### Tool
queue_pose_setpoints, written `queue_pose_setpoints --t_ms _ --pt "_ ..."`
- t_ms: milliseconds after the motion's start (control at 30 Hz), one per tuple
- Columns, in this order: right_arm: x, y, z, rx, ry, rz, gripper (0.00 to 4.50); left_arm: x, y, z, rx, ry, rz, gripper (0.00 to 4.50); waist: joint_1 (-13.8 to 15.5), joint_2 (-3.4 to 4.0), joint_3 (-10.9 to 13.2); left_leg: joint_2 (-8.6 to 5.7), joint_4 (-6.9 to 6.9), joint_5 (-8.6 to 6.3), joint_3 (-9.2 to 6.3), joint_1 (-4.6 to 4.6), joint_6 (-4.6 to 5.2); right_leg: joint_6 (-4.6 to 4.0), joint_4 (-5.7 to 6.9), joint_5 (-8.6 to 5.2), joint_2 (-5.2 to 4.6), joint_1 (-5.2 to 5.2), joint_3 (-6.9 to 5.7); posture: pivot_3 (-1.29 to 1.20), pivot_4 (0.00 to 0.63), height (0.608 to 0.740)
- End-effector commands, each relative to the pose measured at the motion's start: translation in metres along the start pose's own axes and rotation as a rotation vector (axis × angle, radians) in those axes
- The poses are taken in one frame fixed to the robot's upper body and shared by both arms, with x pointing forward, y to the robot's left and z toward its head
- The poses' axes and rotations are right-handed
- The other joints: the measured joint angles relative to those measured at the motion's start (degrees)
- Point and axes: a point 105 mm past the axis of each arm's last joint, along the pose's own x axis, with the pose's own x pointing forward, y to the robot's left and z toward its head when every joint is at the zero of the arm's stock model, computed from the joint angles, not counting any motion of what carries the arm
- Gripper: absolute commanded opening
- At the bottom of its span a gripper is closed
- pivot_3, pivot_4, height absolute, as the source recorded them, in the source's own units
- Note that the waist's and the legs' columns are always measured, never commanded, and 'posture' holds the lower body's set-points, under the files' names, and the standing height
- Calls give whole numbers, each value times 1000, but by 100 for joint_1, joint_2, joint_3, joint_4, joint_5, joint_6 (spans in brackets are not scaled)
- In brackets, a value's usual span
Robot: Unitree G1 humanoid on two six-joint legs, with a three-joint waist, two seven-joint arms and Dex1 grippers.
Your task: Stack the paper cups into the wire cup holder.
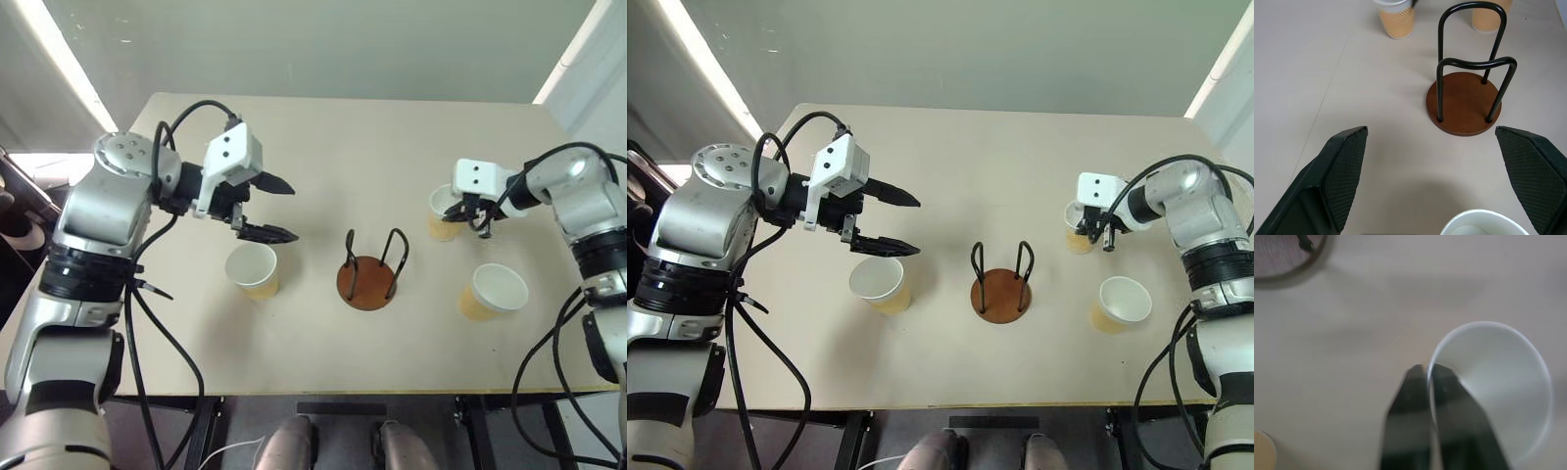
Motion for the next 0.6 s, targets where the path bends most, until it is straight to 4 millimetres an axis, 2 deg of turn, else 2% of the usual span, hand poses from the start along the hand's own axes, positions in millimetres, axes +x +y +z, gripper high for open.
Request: queue_pose_setpoints --t_ms 33,100,200,300,433,600 --pt "-38 -4 33 -21 -110 -44 30 -3 0 8 42 -13 7 4500 -4 1 0 0 0 0 0 -3 0 0 -1 0 0 0 0 0 150 740" --pt "-53 0 48 -38 -149 -42 30 -3 0 8 39 -16 2 4500 -6 1 1 0 -1 0 0 -3 -1 0 -3 0 1 -1 -1 0 150 740" --pt "-86 12 86 -102 -234 -41 30 -4 -1 10 39 -28 -8 4500 -6 3 2 1 -2 0 0 -4 -1 -1 -6 -1 1 -1 -1 0 150 740" --pt "-102 26 112 -144 -293 -30 30 -5 -1 10 40 -29 -10 4500 -19 3 2 1 -2 1 0 -4 -2 -3 -7 -2 2 -2 0 0 150 740" --pt "-111 49 148 -199 -380 23 30 -4 0 7 39 -24 -10 4500 -25 3 2 2 -2 1 -1 3 -2 -13 -15 -8 3 -2 0 0 150 740" --pt "-103 63 162 -220 -418 83 30 0 1 9 46 -33 -20 4500 -19 3 2 1 6 2 -5 9 -3 -15 -11 -9 3 -1 0 0 150 740"
